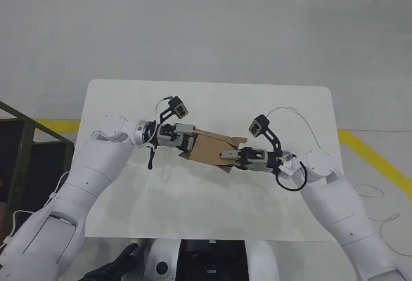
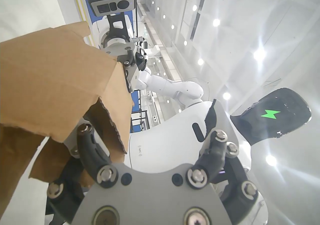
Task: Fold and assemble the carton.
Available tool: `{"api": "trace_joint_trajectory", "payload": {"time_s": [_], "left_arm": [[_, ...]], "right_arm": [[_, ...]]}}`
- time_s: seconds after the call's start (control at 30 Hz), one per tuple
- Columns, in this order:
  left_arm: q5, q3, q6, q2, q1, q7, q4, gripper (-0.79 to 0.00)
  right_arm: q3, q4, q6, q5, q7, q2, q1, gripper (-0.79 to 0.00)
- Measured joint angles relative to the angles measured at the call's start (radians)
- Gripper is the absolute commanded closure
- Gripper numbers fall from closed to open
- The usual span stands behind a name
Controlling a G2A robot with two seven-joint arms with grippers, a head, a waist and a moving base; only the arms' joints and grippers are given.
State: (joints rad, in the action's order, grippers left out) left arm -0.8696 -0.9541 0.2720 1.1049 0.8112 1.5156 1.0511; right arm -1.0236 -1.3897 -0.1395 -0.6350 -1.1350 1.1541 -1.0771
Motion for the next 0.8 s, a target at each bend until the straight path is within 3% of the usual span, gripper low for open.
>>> {"api": "trace_joint_trajectory", "payload": {"time_s": [0.07,0.13,0.2,0.23,0.8], "left_arm": [[0.000,-0.003,0.003,0.001,-0.001,0.006,-0.005,-0.785],[0.001,-0.005,0.003,0.003,-0.001,0.012,-0.007,-0.659],[0.006,-0.006,0.002,0.004,0.000,0.019,-0.007,-0.434],[0.011,-0.005,0.000,0.004,0.000,0.020,-0.007,-0.382],[0.068,0.007,-0.019,0.015,-0.002,0.010,-0.007,-0.259]], "right_arm": [[0.000,0.010,0.000,-0.009,-0.006,0.001,0.004,0.000],[0.002,0.019,-0.002,-0.015,-0.011,0.003,0.009,0.000],[0.005,0.025,-0.003,-0.017,-0.012,0.005,0.013,0.000],[0.008,0.028,-0.004,-0.018,-0.012,0.006,0.015,0.000],[0.012,0.034,-0.002,0.003,0.026,0.014,0.022,0.000]]}}
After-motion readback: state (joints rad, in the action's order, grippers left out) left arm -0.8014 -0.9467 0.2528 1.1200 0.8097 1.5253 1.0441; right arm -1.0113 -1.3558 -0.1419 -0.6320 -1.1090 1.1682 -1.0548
